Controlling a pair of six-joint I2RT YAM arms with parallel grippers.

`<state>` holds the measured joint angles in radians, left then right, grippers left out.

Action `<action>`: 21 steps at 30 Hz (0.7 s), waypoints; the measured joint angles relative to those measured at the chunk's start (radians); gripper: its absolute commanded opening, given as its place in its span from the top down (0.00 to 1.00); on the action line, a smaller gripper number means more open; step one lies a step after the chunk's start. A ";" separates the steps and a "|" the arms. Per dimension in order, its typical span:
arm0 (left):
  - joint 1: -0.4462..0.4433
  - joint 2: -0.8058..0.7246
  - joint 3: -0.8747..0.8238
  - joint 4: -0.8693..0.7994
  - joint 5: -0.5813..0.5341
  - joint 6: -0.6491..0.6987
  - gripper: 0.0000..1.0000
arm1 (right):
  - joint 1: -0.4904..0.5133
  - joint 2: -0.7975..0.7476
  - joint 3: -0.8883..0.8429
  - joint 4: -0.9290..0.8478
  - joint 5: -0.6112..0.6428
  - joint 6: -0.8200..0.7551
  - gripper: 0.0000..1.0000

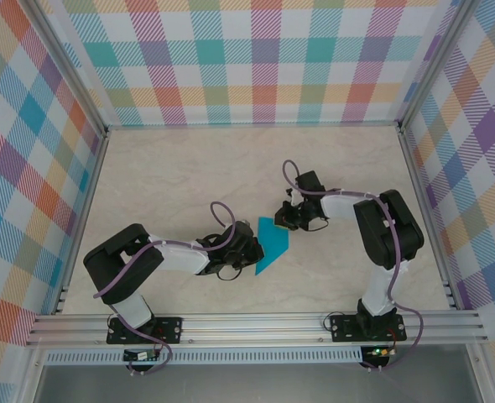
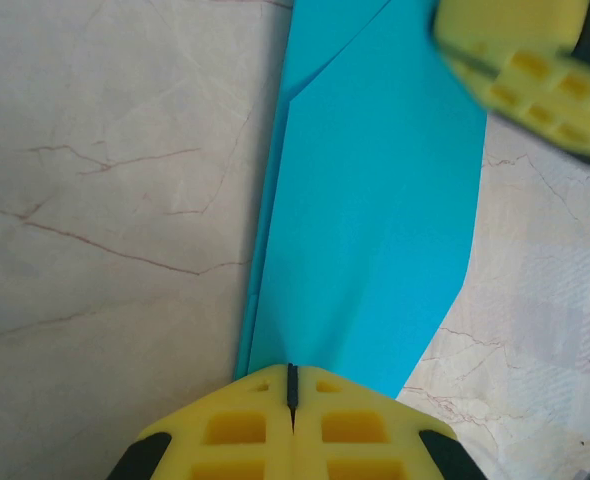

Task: Fold a paper plane with a square sheet of paper (pick it up from the middle)
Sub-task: Fourth fold the wing at the center of the table.

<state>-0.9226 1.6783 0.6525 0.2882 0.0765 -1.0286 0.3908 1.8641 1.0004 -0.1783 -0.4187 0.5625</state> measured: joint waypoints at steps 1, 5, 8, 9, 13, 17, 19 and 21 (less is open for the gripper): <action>0.000 0.000 0.000 0.000 0.000 0.000 1.00 | -0.022 0.007 0.016 0.000 0.014 -0.005 0.88; 0.000 0.000 0.001 0.000 0.000 0.000 1.00 | -0.092 0.036 0.075 -0.010 0.040 -0.034 0.87; 0.000 0.000 0.001 0.000 0.000 0.001 1.00 | -0.100 0.020 0.080 -0.013 0.022 -0.045 0.85; 0.000 0.000 0.001 0.000 0.000 0.001 1.00 | -0.097 0.006 0.074 -0.013 0.008 -0.044 0.85; -0.002 0.000 0.001 -0.001 -0.001 0.001 1.00 | -0.056 -0.089 0.010 0.005 -0.060 -0.021 0.86; -0.002 0.000 0.001 -0.001 -0.001 0.004 1.00 | 0.031 -0.142 -0.043 0.037 -0.109 0.009 0.87; -0.002 0.000 0.001 0.000 -0.001 0.004 1.00 | 0.073 -0.149 -0.079 0.057 -0.127 0.028 0.86; -0.002 0.000 0.001 0.000 -0.001 0.004 1.00 | 0.091 -0.148 -0.110 0.069 -0.141 0.042 0.86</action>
<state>-0.9249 1.6783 0.6537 0.2878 0.0753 -1.0245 0.4816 1.7161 0.8906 -0.1089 -0.5594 0.6048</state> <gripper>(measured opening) 0.040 0.135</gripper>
